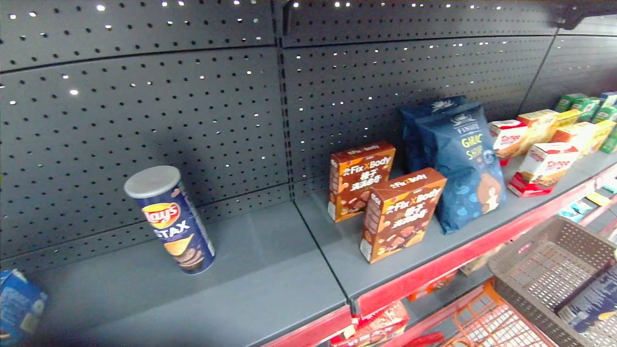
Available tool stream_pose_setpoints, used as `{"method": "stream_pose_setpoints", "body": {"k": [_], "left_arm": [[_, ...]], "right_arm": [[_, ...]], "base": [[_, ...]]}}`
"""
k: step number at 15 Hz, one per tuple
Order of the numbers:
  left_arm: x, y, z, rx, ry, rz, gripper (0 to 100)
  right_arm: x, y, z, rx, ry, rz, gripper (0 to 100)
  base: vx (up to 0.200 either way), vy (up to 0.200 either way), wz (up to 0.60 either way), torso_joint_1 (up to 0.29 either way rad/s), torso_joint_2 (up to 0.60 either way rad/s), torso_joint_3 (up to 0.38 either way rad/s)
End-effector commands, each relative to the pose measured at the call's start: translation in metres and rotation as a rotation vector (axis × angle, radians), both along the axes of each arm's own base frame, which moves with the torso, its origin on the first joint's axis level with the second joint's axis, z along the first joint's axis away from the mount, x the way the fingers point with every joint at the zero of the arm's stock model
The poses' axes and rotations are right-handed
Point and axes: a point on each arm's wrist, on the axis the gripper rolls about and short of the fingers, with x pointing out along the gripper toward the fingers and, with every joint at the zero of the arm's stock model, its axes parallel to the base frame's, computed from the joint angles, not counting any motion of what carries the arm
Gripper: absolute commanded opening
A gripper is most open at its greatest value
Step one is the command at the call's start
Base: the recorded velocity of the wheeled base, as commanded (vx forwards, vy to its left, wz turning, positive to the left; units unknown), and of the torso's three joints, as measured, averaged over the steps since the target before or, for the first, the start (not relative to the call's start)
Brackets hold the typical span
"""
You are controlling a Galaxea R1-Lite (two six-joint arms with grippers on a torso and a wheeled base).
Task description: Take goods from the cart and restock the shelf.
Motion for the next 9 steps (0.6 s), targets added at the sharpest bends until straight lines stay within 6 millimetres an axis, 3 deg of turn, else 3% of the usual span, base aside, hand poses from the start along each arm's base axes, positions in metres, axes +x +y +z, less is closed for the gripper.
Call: {"method": "stream_pose_setpoints", "body": {"k": [1, 9], "left_arm": [[0.0000, 0.0000, 0.0000, 0.000, -0.001, 0.001, 100], [0.0001, 0.0000, 0.0001, 0.000, 0.001, 0.001, 100]], "right_arm": [[0.0001, 0.0000, 0.0002, -0.001, -0.001, -0.001, 100], [0.0001, 0.0000, 0.0001, -0.001, 0.001, -0.001, 100]], "base": [[0.000, 0.000, -0.60, 0.002, 0.00, 0.002], [0.000, 0.000, -0.60, 0.002, 0.00, 0.001]]}}
